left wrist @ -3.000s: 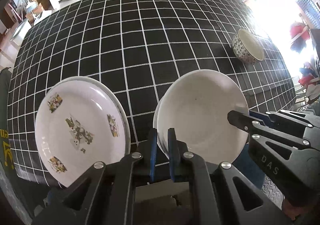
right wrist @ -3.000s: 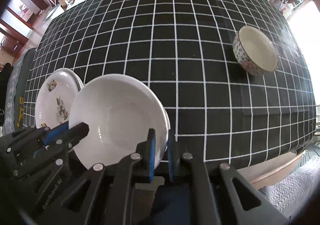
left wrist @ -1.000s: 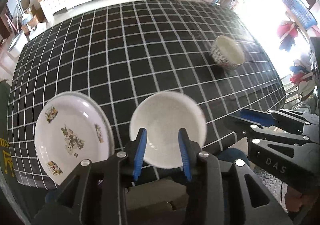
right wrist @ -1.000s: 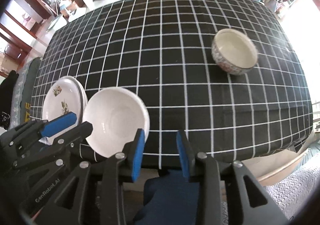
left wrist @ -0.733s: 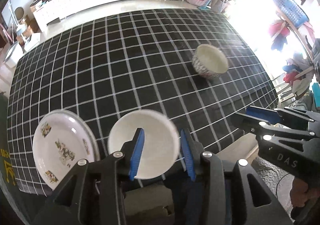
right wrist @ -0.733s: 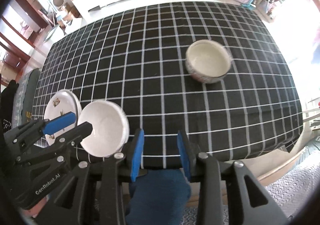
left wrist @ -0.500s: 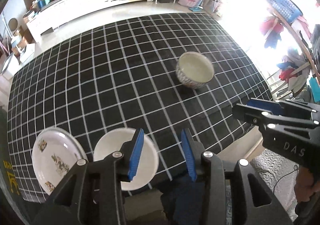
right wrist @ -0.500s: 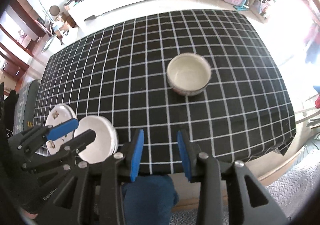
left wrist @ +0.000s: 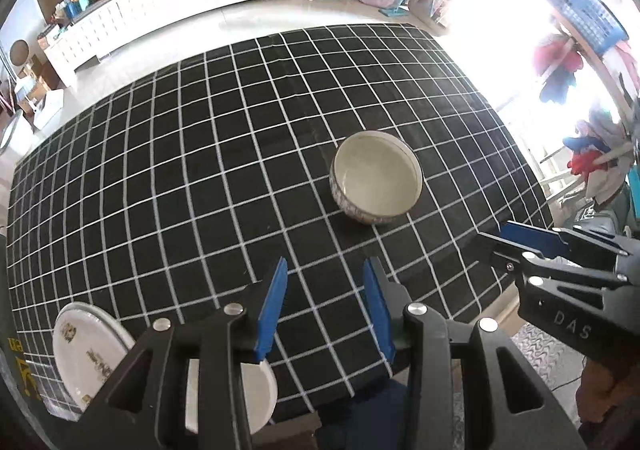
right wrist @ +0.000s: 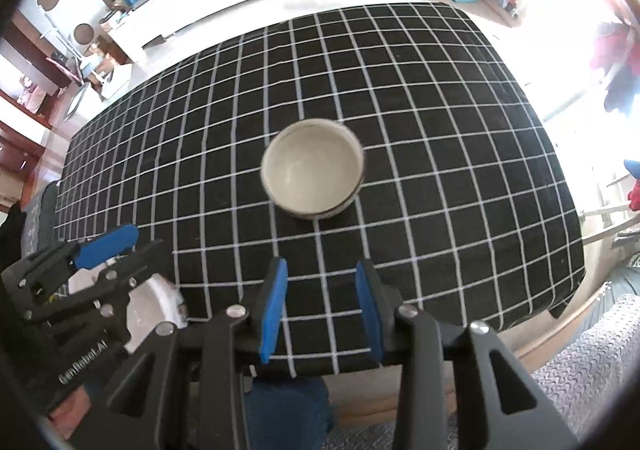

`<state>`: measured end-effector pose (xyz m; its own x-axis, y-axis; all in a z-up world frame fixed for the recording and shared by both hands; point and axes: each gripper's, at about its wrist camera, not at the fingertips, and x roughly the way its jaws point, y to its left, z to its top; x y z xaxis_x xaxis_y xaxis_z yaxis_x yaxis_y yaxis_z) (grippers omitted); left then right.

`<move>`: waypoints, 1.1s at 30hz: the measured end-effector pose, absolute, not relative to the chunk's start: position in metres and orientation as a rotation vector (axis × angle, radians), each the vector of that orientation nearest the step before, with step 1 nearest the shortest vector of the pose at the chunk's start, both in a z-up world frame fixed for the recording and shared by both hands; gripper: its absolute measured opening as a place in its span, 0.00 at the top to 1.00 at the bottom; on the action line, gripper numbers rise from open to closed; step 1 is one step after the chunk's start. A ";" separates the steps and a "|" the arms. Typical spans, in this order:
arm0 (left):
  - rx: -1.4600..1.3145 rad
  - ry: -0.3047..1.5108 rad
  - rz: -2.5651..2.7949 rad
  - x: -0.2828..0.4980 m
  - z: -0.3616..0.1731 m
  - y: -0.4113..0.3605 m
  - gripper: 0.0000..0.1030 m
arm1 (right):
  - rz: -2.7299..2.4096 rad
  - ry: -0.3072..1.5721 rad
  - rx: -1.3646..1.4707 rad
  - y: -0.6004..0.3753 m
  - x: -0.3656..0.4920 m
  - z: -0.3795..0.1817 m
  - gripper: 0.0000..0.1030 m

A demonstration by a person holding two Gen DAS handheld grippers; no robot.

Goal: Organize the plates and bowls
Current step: 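Move both grippers to the pink-floral bowl and close on its rim, then carry the pink-floral bowl toward the bowl stack and lower it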

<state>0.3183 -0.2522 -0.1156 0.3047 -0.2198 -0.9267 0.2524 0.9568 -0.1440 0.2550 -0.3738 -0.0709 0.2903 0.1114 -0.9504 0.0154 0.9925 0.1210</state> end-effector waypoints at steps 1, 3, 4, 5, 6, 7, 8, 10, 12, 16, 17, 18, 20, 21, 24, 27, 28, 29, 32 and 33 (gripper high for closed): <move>0.023 1.223 -0.310 0.323 -0.117 -0.253 0.64 | 0.061 1.268 0.116 -0.378 0.260 -0.072 0.61; 0.024 1.242 -0.307 0.336 -0.126 -0.257 0.64 | 0.050 1.264 0.127 -0.385 0.267 -0.076 0.61; 0.031 1.253 -0.302 0.341 -0.130 -0.259 0.64 | 0.046 1.270 0.139 -0.389 0.272 -0.080 0.61; 0.039 1.268 -0.296 0.347 -0.137 -0.262 0.64 | 0.042 1.279 0.147 -0.392 0.278 -0.086 0.61; 0.044 1.276 -0.296 0.352 -0.142 -0.265 0.64 | 0.039 1.283 0.148 -0.394 0.282 -0.089 0.61; 0.043 1.281 -0.298 0.356 -0.146 -0.266 0.64 | 0.033 1.284 0.144 -0.396 0.287 -0.093 0.61; 0.038 1.284 -0.299 0.361 -0.152 -0.268 0.64 | 0.028 1.285 0.140 -0.397 0.291 -0.096 0.61; 0.017 1.296 -0.314 0.370 -0.162 -0.271 0.64 | 0.016 1.292 0.141 -0.399 0.299 -0.105 0.61; -0.014 1.310 -0.310 0.379 -0.175 -0.272 0.64 | 0.017 1.311 0.160 -0.402 0.310 -0.118 0.61; -0.043 1.351 -0.314 0.396 -0.196 -0.276 0.64 | 0.003 1.322 0.175 -0.403 0.322 -0.134 0.61; -0.049 1.353 -0.323 0.399 -0.200 -0.277 0.64 | 0.001 1.327 0.182 -0.404 0.325 -0.138 0.61; -0.056 1.348 -0.325 0.402 -0.201 -0.278 0.65 | 0.003 1.335 0.188 -0.403 0.329 -0.143 0.61; -0.052 1.345 -0.322 0.406 -0.205 -0.279 0.67 | 0.000 1.335 0.189 -0.403 0.334 -0.149 0.61; -0.050 1.348 -0.314 0.408 -0.209 -0.280 0.70 | -0.004 1.331 0.183 -0.402 0.337 -0.151 0.61; -0.044 1.343 -0.318 0.409 -0.213 -0.284 0.74 | -0.014 1.317 0.166 -0.400 0.341 -0.154 0.64; -0.013 1.325 -0.328 0.411 -0.215 -0.290 0.82 | -0.018 1.319 0.161 -0.401 0.346 -0.159 0.72; -0.005 1.324 -0.332 0.412 -0.216 -0.292 0.83 | -0.012 1.326 0.173 -0.401 0.346 -0.162 0.76; 0.000 1.324 -0.337 0.413 -0.217 -0.295 0.87 | -0.006 1.333 0.186 -0.401 0.346 -0.164 0.80; 0.019 1.329 -0.350 0.415 -0.220 -0.303 0.91 | 0.001 1.343 0.192 -0.402 0.346 -0.169 0.87; 0.035 1.324 -0.352 0.415 -0.221 -0.306 0.91 | 0.003 1.346 0.190 -0.401 0.345 -0.170 0.87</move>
<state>0.4153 -0.3058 -0.2207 0.1994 -0.2324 -0.9520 0.2716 0.9465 -0.1742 0.3452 -0.4012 -0.1704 0.2256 0.1117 -0.9678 0.1067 0.9846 0.1386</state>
